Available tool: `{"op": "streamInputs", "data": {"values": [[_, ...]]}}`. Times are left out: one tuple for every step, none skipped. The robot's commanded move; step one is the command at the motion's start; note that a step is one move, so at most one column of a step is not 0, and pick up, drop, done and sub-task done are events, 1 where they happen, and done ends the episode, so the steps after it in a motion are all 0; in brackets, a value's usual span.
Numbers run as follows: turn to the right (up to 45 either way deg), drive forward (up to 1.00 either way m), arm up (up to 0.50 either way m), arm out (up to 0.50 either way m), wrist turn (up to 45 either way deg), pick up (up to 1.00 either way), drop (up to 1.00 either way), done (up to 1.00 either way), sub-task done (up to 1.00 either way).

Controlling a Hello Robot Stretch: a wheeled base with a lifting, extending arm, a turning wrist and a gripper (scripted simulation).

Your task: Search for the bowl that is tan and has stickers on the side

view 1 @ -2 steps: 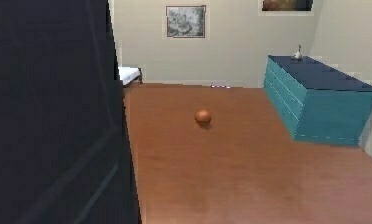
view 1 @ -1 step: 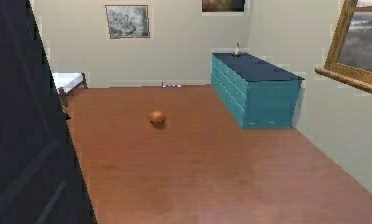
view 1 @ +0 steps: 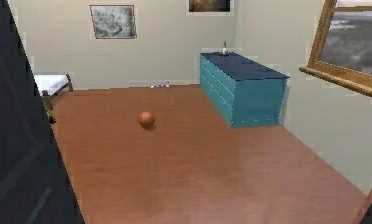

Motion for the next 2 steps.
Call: {"op": "streamInputs", "data": {"values": [[0.0, 1.0, 0.0, 0.0, 0.0, 0.0, 0.0, 0.0, 0.0], [-45.0, 0.0, 0.0, 0.0, 0.0, 0.0, 0.0, 0.0, 0.0]]}}
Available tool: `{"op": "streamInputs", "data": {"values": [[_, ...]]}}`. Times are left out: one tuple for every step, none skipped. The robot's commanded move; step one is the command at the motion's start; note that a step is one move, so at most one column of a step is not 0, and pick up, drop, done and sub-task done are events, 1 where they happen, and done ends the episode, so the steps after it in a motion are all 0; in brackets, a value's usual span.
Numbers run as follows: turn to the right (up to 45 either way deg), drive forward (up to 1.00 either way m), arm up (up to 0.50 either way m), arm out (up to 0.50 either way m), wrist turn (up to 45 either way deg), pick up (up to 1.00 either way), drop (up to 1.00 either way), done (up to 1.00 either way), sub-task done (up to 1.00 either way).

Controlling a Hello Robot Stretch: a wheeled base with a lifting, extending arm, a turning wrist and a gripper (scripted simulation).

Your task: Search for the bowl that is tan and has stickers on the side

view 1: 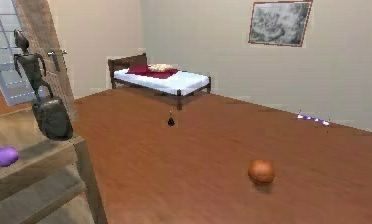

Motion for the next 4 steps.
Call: {"op": "streamInputs", "data": {"values": [[-6.0, 0.0, 0.0, 0.0, 0.0, 0.0, 0.0, 0.0, 0.0], [0.0, 0.95, 0.0, 0.0, 0.0, 0.0, 0.0, 0.0, 0.0], [-9.0, 0.0, 0.0, 0.0, 0.0, 0.0, 0.0, 0.0, 0.0], [0.0, 0.25, 0.0, 0.0, 0.0, 0.0, 0.0, 0.0, 0.0]]}}
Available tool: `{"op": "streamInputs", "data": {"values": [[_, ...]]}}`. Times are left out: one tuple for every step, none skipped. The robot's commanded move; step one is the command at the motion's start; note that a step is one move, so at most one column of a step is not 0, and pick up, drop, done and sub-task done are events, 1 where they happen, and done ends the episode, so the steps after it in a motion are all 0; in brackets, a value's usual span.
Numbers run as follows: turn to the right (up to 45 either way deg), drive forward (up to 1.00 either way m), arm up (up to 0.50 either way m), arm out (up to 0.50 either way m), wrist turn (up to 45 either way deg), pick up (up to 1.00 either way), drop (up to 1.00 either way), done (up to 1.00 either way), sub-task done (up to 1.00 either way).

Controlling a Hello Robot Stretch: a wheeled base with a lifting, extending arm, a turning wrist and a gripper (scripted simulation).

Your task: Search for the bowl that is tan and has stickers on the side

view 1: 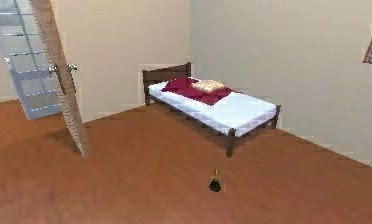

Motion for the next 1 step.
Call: {"op": "streamInputs", "data": {"values": [[-36.0, 0.0, 0.0, 0.0, 0.0, 0.0, 0.0, 0.0, 0.0]]}}
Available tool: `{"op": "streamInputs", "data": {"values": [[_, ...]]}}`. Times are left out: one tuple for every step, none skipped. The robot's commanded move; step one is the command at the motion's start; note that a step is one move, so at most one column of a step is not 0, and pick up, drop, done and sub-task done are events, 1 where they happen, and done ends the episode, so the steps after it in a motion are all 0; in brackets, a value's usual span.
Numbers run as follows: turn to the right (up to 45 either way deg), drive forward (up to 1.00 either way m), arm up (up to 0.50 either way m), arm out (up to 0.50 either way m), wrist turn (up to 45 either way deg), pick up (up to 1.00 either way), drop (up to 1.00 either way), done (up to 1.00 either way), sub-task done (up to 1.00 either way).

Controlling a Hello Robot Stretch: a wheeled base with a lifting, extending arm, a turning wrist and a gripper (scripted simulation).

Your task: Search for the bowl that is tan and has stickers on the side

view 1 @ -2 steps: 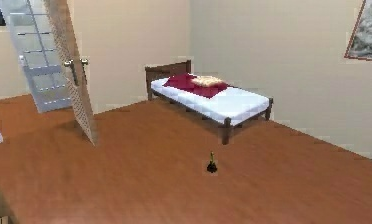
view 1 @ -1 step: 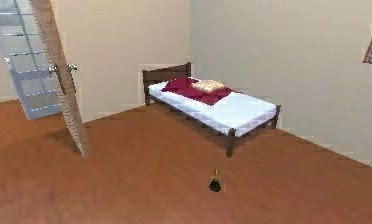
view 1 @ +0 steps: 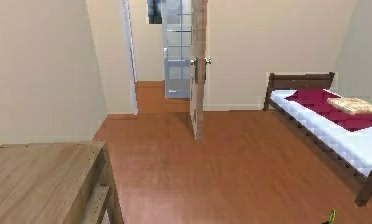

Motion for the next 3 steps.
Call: {"op": "streamInputs", "data": {"values": [[-3.0, 0.0, 0.0, 0.0, 0.0, 0.0, 0.0, 0.0, 0.0], [0.0, 1.0, 0.0, 0.0, 0.0, 0.0, 0.0, 0.0, 0.0], [0.0, 0.2, 0.0, 0.0, 0.0, 0.0, 0.0, 0.0, 0.0]]}}
